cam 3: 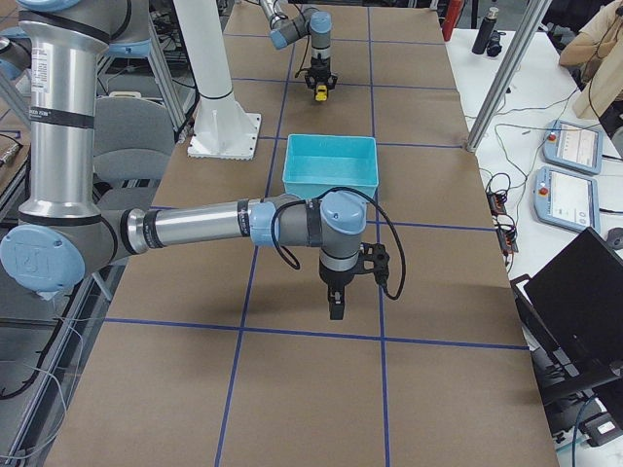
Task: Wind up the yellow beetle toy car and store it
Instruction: 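Drag the car backward along the table toward the robot with the left gripper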
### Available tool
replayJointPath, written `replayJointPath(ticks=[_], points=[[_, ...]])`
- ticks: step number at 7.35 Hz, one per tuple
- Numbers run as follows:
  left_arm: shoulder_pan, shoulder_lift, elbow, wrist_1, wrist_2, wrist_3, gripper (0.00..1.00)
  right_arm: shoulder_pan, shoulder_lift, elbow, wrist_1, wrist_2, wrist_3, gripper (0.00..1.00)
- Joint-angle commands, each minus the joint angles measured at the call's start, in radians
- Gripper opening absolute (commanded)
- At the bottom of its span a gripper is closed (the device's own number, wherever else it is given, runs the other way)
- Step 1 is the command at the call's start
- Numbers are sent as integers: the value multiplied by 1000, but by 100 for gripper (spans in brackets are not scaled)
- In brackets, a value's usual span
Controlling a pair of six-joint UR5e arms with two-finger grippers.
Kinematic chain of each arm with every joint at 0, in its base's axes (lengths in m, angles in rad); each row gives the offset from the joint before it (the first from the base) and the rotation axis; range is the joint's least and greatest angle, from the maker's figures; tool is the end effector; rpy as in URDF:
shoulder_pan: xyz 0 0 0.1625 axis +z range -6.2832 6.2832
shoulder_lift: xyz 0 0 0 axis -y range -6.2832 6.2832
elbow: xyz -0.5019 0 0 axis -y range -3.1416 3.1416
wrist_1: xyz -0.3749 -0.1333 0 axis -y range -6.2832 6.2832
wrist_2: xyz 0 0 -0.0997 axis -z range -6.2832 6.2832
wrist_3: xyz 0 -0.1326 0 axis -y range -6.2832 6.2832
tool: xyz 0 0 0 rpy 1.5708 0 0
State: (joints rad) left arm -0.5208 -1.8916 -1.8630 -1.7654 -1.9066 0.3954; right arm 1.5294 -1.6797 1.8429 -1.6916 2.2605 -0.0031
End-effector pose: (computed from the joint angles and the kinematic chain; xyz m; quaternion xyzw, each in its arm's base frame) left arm 0.4969 -0.3884 0.4376 0.3174 0.2701 0.6489 0.6366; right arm 0.0315 -0.4210 0.6985 0.0135 -0.3383 -0.0281 0.9405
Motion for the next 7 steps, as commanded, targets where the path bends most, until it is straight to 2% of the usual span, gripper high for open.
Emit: replayJointPath(ticks=[1,3,5,7], points=[[-8,0,1,-2,-9,0,3,0,2,1,0,1,0,100],[-10,0,16,-23,-11,-1,9,0,2,-2,0,1,0,100],[-15,0,65,-121,-29,-29,9,0,2,1,0,2,0,100],[-31,0,88,-126,-78,-27,9,0,2,-1,0,2,0,100]])
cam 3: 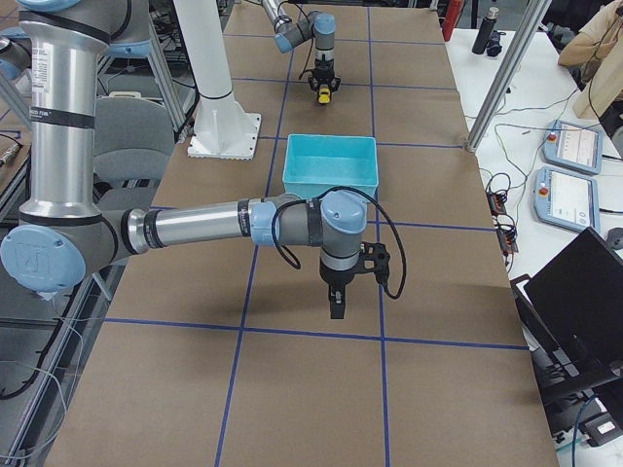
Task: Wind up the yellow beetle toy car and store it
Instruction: 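Drag the car backward along the table toward the robot with the left gripper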
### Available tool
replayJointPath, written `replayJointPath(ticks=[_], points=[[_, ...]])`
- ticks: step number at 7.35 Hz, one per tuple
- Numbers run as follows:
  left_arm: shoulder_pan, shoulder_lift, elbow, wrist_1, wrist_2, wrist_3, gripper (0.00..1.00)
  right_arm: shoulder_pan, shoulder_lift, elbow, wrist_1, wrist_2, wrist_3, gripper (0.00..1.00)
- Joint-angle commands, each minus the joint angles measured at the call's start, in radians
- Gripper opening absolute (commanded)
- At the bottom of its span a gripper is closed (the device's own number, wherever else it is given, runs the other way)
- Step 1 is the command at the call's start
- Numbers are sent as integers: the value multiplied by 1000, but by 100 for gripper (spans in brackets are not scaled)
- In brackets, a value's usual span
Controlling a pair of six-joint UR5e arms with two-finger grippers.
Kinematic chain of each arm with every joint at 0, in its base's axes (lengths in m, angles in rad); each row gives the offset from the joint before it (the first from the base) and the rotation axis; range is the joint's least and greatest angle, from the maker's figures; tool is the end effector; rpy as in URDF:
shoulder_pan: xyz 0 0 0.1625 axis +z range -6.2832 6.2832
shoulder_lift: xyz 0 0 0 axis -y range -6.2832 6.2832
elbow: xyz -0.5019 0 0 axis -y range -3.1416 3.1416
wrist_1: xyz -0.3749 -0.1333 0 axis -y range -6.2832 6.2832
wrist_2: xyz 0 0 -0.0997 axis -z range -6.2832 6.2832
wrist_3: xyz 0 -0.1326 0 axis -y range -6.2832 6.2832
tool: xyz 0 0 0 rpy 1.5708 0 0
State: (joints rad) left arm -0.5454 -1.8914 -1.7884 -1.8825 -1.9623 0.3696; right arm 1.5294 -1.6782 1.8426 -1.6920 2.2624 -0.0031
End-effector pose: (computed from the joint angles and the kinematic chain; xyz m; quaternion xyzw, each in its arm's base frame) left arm 0.5025 -0.4016 0.4527 0.3258 0.2980 0.6355 0.6334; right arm 0.0313 -0.4217 0.6979 0.0138 -0.3392 -0.0282 0.9402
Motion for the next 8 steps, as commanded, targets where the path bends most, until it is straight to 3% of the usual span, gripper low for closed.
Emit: replayJointPath(ticks=[1,8], points=[[-10,1,18,-9,-30,-1,9,0,0,0,0,0,0,100],[-57,124,23,-150,-131,3,9,0,0,1,0,0,0,100]])
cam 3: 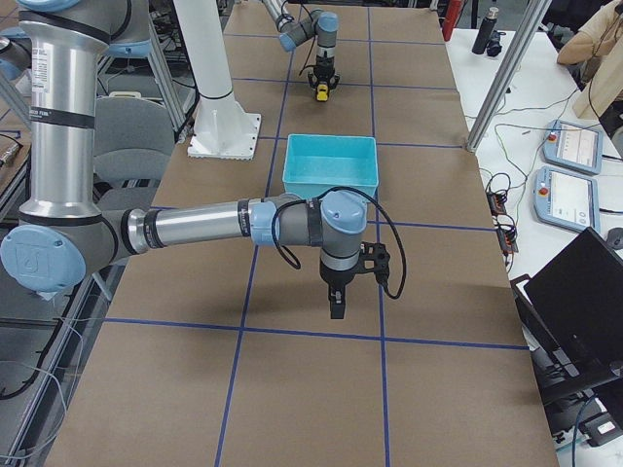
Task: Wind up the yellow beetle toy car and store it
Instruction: 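Drag the car backward along the table toward the robot with the left gripper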
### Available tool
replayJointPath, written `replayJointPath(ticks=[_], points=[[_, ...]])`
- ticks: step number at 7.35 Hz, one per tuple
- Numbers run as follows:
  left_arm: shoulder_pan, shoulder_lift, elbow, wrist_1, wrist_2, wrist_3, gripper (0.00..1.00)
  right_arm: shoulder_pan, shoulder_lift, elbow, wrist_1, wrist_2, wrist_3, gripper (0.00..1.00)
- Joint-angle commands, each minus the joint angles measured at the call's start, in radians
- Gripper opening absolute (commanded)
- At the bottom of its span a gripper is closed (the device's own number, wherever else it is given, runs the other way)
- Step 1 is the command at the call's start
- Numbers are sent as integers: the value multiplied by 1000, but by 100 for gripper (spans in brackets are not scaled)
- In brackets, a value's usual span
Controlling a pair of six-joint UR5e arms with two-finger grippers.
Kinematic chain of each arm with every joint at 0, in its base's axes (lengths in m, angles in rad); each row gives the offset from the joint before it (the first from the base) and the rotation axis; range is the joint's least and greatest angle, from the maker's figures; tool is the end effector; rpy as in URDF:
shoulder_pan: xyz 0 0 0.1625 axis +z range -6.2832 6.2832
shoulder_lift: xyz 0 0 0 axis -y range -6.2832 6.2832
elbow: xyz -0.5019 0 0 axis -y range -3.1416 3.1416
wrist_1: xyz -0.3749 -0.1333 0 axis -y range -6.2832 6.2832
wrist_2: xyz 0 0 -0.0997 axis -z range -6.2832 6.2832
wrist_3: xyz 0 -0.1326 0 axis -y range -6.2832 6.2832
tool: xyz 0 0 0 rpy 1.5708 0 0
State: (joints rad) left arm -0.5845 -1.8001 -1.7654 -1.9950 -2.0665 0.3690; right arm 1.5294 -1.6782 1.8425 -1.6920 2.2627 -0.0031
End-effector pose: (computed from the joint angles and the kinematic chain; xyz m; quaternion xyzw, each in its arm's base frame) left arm 0.4693 -0.3947 0.4994 0.3121 0.3342 0.6326 0.6251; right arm 0.0313 -0.4217 0.6979 0.0138 -0.3393 -0.0282 0.9401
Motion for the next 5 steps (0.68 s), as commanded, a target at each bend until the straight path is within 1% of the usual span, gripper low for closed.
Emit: replayJointPath(ticks=[1,5], points=[[-29,51,0,-56,-47,4,9,0,0,1,0,0,0,100],[-49,100,0,-105,-72,7,12,0,5,1,0,1,0,100]])
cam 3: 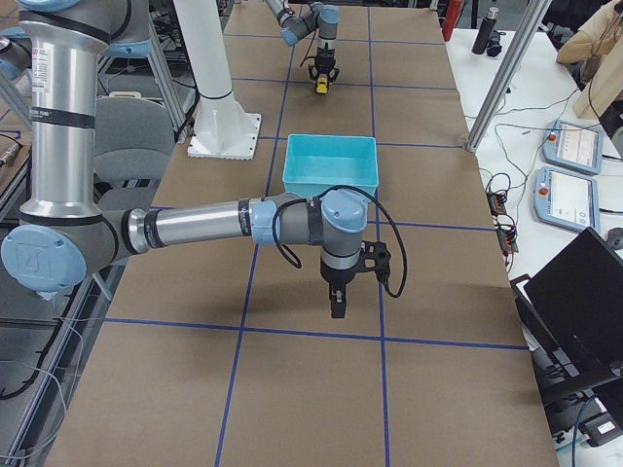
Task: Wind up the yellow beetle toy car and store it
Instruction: 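Drag the car backward along the table toward the robot with the left gripper, then open the left gripper to let the car roll toward the bin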
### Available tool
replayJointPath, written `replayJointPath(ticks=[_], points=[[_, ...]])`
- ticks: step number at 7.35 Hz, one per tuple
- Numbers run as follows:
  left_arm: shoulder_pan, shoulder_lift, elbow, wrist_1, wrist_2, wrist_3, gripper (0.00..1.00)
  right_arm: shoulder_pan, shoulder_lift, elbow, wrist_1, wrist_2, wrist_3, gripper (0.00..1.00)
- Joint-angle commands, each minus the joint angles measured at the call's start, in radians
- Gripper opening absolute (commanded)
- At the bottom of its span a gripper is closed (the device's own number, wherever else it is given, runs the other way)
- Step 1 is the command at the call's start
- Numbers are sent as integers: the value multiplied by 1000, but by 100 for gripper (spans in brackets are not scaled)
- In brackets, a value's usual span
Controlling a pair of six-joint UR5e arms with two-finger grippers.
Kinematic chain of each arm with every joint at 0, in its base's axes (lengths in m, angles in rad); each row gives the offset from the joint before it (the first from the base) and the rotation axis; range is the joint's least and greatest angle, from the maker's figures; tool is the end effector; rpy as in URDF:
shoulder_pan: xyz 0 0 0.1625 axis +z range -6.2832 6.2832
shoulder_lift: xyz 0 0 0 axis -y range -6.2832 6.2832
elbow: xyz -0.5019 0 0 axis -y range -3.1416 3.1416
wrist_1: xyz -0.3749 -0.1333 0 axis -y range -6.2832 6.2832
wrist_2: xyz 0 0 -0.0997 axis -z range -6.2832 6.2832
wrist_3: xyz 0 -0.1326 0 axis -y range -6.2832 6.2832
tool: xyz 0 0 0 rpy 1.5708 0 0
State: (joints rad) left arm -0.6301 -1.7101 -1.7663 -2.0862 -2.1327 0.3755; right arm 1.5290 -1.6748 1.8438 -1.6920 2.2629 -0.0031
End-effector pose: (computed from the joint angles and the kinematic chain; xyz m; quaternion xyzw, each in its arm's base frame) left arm 0.4268 -0.3888 0.5355 0.3101 0.3531 0.6258 0.6225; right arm 0.0310 -0.4236 0.6958 0.0159 -0.3395 -0.0292 0.9400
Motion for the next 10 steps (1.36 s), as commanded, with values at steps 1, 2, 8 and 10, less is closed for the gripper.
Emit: replayJointPath(ticks=[1,2,8,10], points=[[-6,26,1,-21,-7,0,13,0,1,0,2,1,0,100],[-6,41,2,-41,-7,0,13,-1,1,0,0,1,0,100],[-22,64,2,-64,-13,0,100,-1,1,2,2,3,0,100],[-32,69,1,-66,-29,0,100,-1,1,2,0,1,0,100]])
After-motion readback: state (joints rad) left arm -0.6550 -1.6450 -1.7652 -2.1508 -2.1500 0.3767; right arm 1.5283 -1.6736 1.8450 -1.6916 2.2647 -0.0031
